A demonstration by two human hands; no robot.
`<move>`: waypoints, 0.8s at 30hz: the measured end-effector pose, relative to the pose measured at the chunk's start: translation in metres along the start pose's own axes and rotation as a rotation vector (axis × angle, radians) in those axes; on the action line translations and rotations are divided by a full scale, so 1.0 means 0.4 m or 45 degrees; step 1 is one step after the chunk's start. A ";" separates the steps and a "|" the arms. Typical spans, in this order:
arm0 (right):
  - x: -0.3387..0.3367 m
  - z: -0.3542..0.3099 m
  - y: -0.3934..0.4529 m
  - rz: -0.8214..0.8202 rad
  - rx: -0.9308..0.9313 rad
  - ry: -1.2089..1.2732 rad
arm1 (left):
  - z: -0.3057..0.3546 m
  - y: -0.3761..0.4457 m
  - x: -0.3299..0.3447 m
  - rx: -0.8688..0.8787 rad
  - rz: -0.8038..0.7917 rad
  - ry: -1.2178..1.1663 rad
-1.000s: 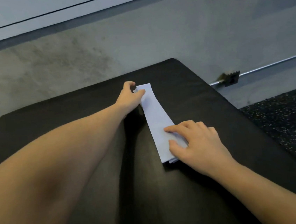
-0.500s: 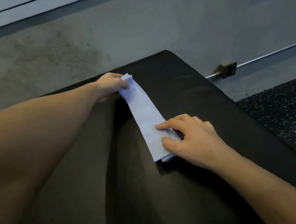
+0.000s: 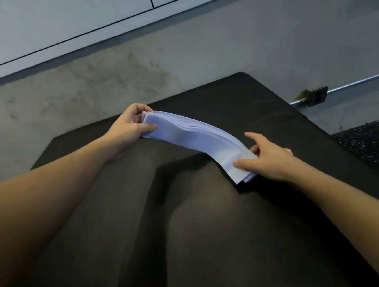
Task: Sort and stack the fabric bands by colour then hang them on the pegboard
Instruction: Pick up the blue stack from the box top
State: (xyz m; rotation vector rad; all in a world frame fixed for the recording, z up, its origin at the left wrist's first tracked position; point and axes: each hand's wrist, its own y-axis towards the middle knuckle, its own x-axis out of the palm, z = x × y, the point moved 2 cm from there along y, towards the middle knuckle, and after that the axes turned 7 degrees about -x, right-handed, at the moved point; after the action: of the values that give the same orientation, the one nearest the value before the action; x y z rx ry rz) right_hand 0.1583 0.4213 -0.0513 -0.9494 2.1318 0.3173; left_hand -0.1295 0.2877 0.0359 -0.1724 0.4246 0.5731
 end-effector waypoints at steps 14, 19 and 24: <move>0.047 -0.215 -0.129 -0.295 -0.513 -0.287 | -0.175 -0.511 -0.220 -0.105 0.083 0.063; 0.085 -0.306 -0.208 -0.404 -0.753 -0.365 | -0.244 -0.667 -0.271 -0.085 0.083 0.301; 0.157 -0.354 -0.231 -0.473 -0.958 -0.410 | -0.303 -0.770 -0.290 -0.131 0.031 0.545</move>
State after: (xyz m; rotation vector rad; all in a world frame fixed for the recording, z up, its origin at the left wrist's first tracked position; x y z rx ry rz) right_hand 0.1202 0.2547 0.0054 -1.5595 1.4966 1.0439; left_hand -0.0866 -0.0574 -0.0100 -0.3926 0.8133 0.5827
